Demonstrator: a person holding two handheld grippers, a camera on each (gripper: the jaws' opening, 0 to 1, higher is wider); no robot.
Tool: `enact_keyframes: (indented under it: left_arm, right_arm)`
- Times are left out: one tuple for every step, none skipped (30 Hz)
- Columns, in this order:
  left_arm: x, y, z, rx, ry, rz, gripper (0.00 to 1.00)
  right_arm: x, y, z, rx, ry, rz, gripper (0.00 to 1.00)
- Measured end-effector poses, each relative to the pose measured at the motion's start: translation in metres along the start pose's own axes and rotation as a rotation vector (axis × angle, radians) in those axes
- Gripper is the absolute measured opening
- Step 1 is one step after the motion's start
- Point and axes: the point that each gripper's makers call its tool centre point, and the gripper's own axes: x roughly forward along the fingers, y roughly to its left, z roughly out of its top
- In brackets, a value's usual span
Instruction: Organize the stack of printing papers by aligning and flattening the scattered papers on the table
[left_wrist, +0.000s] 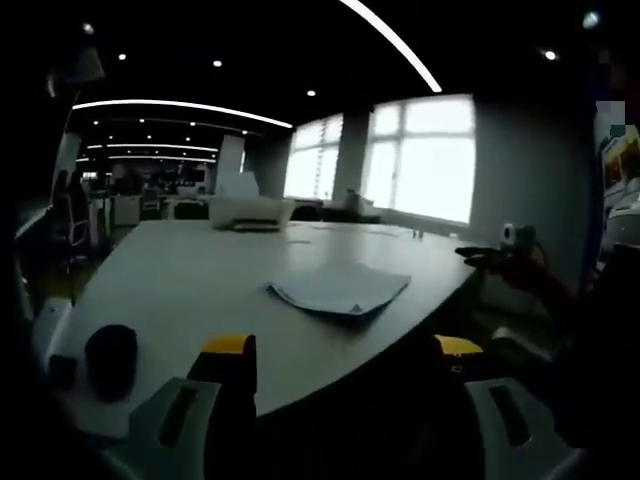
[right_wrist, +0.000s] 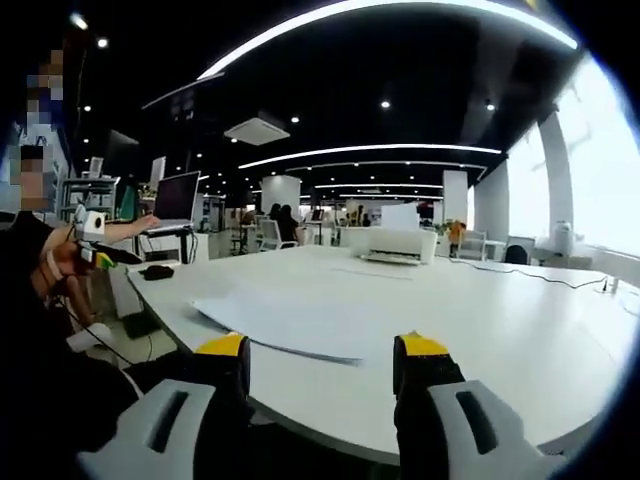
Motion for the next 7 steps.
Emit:
enact_keyframes:
  left_arm:
    - [-0.0014, 0.0006, 0.0011, -0.001, -0.006, 0.005, 0.72]
    - [-0.0023, 0.0015, 0.0022, -0.001, -0.012, 0.01, 0.72]
    - [-0.0034, 0.002, 0.0028, -0.002, -0.016, 0.014, 0.7]
    - [-0.0041, 0.0023, 0.0028, -0.004, -0.017, 0.014, 0.7]
    - [-0.0045, 0.0021, 0.0025, -0.007, -0.018, 0.014, 0.7]
    - [-0.0051, 0.0016, 0.0015, -0.008, -0.014, 0.012, 0.71]
    - [-0.0055, 0.0007, 0.0002, -0.009, -0.01, 0.01, 0.71]
  right_arm:
    - [0.0, 0.0004, 0.0001, -0.001, -0.001, 0.001, 0.53]
    - [0.0, 0.0006, -0.0003, 0.0, 0.0, 0.001, 0.53]
    - [-0.0001, 0.0012, -0.0007, 0.001, 0.002, 0.002, 0.53]
    - [-0.0004, 0.0015, -0.001, 0.001, 0.003, 0.005, 0.53]
    - [-0.0005, 0.002, -0.001, 0.001, 0.003, 0.007, 0.53]
    - [-0.0006, 0.0034, -0.0008, 0.002, 0.002, 0.01, 0.52]
    - [-0.0008, 0.0048, -0.0004, 0.004, 0.002, 0.012, 0.52]
